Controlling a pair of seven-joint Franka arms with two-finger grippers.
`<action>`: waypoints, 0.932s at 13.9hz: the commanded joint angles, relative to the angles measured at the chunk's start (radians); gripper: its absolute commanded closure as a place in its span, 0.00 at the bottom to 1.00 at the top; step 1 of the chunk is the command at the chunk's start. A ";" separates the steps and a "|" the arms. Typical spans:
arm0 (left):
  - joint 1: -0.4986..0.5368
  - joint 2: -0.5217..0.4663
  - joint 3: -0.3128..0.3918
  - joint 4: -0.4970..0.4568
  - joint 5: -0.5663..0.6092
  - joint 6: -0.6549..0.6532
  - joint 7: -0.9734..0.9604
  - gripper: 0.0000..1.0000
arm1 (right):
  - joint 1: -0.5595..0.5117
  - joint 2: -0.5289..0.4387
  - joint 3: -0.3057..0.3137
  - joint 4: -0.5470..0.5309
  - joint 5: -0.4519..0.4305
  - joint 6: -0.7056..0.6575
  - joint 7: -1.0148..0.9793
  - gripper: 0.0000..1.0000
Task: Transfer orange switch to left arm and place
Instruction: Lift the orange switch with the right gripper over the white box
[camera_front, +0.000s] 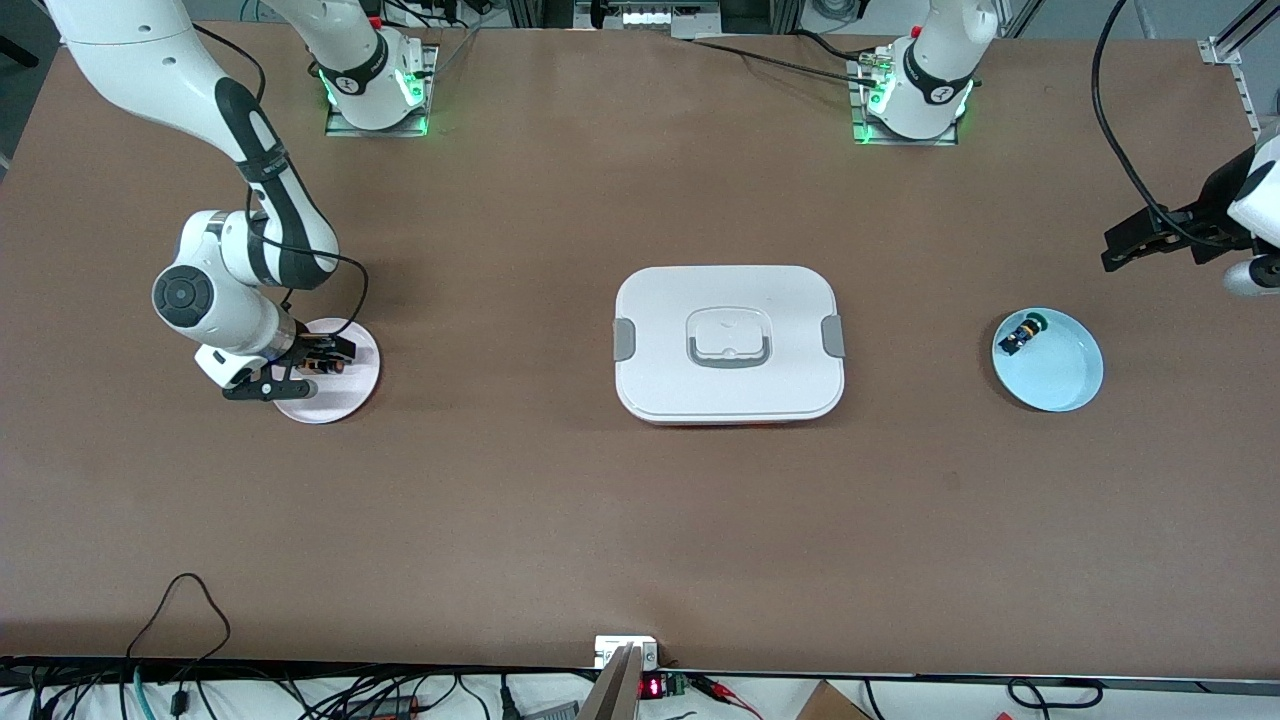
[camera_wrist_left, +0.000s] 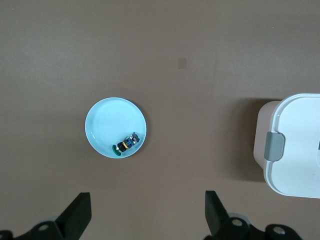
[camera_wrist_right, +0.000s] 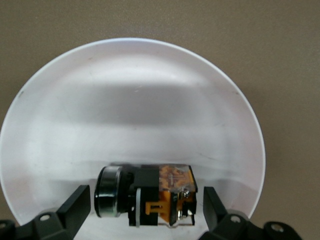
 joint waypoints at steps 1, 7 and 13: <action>0.007 0.012 0.000 0.031 -0.021 -0.020 0.001 0.00 | -0.005 -0.001 0.002 -0.001 0.016 0.010 -0.024 0.09; 0.008 0.012 0.000 0.031 -0.021 -0.022 0.001 0.00 | -0.002 0.000 0.003 0.000 0.014 0.008 -0.029 0.61; 0.010 0.012 0.001 0.031 -0.021 -0.022 0.001 0.00 | 0.029 -0.090 0.032 0.026 0.016 -0.098 -0.033 0.80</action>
